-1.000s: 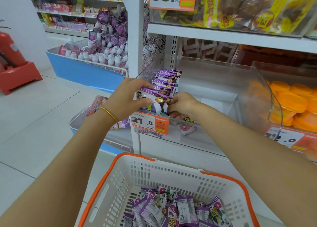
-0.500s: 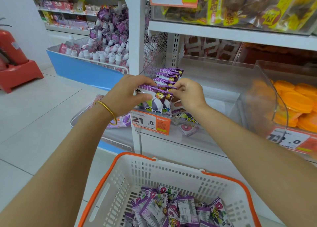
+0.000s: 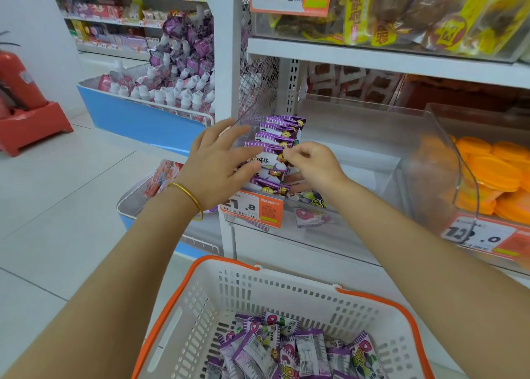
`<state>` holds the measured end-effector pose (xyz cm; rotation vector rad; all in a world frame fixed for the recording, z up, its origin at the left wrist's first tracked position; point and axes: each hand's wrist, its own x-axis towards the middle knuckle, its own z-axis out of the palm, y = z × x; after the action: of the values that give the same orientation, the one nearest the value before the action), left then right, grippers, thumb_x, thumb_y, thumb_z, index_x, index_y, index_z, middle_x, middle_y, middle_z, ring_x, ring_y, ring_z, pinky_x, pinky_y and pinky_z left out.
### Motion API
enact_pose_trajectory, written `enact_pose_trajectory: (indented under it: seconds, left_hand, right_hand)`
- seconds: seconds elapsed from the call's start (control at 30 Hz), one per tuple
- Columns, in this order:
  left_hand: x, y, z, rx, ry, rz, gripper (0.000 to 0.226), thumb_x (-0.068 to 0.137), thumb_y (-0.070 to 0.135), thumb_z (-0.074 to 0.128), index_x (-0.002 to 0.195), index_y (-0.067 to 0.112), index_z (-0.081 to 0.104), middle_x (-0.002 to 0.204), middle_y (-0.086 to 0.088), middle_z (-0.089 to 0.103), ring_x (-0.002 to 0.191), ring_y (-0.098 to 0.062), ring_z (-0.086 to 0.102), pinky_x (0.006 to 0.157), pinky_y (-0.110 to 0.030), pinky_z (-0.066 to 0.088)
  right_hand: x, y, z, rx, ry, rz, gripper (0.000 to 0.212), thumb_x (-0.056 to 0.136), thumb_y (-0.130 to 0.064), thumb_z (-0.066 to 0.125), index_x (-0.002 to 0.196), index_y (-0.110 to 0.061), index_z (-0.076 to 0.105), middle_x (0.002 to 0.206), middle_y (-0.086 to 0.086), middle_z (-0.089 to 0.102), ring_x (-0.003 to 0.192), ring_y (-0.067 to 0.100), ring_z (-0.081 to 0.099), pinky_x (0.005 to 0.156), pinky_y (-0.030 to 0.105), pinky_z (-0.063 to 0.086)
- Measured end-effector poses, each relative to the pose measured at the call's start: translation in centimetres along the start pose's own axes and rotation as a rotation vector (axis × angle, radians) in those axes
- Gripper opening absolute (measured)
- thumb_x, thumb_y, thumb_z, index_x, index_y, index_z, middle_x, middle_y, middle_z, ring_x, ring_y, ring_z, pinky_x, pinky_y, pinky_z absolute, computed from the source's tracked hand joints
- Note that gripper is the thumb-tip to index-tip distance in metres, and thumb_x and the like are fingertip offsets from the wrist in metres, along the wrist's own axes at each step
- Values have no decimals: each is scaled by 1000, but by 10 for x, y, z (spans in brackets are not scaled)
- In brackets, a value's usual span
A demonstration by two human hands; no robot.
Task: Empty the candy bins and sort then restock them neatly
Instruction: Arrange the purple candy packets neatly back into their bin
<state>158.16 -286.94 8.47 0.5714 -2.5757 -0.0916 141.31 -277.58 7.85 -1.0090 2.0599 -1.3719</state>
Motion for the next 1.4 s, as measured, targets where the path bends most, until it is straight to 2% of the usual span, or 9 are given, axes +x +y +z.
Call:
enact_pose_trajectory:
  seconds: [0.2,0.3,0.4,0.6,0.8,1.03,1.13,1.23,1.4]
  left_hand:
    - [-3,-7,9,38,-79,-65,78,78,53,7,139,25,47,157,0,21,147,-26,6,116,-50,13]
    - [-3,-5,12,17,-94,-67,80,79,53,3,145,21,37,158,-1,17,147,-23,2,117,-43,9]
    - [-4,-4,14,-27,-94,-67,73,86,48,8,148,16,29,158,-5,18,147,-25,1,119,-37,3]
    - [-3,2,15,-16,8,-94,50,99,31,29,140,7,43,151,-13,33,144,-36,13,117,-43,11]
    - [1,7,16,-157,86,-144,41,98,3,41,138,6,45,150,-13,34,145,-29,16,117,-34,13]
    - [0,13,19,62,237,2,33,92,14,43,110,1,68,129,-18,59,130,-40,44,107,-53,36]
    - [3,26,15,100,81,108,58,94,36,24,130,2,55,142,-17,46,138,-31,34,115,-39,21]
    - [3,34,17,141,-177,-6,68,97,50,7,150,11,19,159,-8,11,148,-19,4,118,-30,-1]
    - [11,31,16,93,-314,-49,57,102,43,18,152,17,15,160,-4,8,147,-18,2,120,-33,4]
  right_hand:
    - [-11,-14,-6,40,-282,271,44,100,-45,36,139,-26,39,126,12,52,85,30,66,75,41,56]
    - [-15,-23,0,144,-362,338,39,100,-44,36,134,-28,44,129,12,54,97,34,64,91,50,51]
    - [-21,-31,2,238,-437,374,24,102,-38,37,112,-25,55,96,11,64,78,26,62,76,42,55]
    - [-23,-27,-6,263,-357,432,19,103,-25,38,117,-17,48,88,16,61,72,27,56,73,40,50]
    - [-17,-27,9,224,-350,348,31,101,-20,43,122,2,52,126,24,57,92,29,56,92,48,50]
    - [-14,-25,-3,153,-323,425,44,102,-37,37,138,-13,34,91,20,60,83,36,64,84,48,53]
    - [-5,-17,-10,-105,-175,289,31,102,-21,36,130,-10,39,103,18,58,82,33,66,68,42,57]
    - [4,-1,-26,-516,-76,202,30,97,-13,46,125,-1,45,113,17,53,101,35,60,80,47,55]
    - [2,9,-29,-702,-365,370,45,86,-45,64,106,-8,49,105,11,56,81,25,61,61,30,52]
